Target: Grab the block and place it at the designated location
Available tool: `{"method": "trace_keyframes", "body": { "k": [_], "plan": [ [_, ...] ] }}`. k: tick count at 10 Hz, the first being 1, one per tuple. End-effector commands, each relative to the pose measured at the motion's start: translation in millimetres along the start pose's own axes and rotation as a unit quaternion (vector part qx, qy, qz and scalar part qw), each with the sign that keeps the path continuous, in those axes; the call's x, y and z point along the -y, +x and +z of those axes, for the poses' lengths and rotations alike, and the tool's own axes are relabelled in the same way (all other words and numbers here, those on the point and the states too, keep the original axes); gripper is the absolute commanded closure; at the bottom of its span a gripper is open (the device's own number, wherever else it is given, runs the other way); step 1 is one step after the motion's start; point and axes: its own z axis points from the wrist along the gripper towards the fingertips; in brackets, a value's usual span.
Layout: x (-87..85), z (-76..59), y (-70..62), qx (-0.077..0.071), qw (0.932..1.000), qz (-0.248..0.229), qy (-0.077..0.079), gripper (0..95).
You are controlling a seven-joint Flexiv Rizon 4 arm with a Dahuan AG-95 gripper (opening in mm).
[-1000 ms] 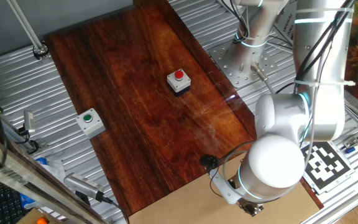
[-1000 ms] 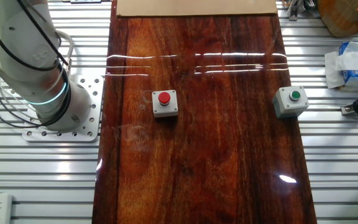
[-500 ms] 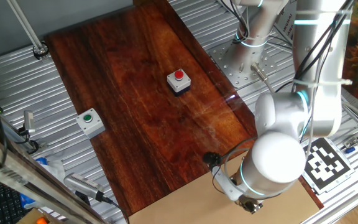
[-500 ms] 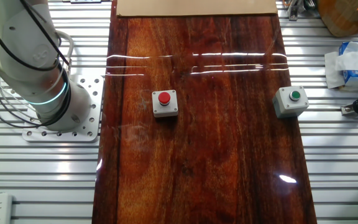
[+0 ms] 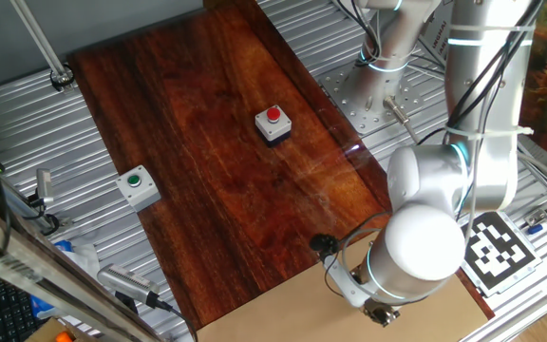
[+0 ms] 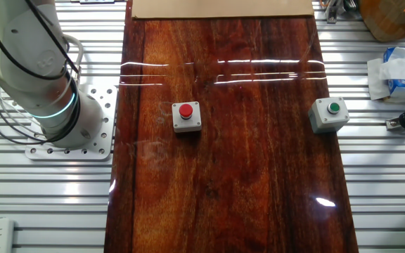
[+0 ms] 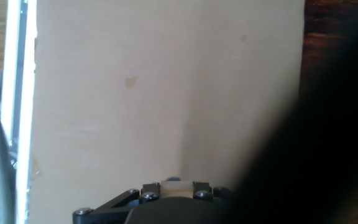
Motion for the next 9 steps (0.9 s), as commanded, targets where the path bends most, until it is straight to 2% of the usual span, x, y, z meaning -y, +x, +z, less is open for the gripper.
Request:
{"method": "trace_keyframes", "body": {
  "k": [1,5,9],
  "plan": [
    [-0.9,3.3,-2.0,0.000,1.0000,-0.001,0.000,95.0],
    [-2.1,9.4,-2.3,0.000,1.0000,-0.004,0.001,95.0],
    [-10.6,19.1,1.7,0.004,1.0000,-0.002,0.001,95.0]
  ]
}}
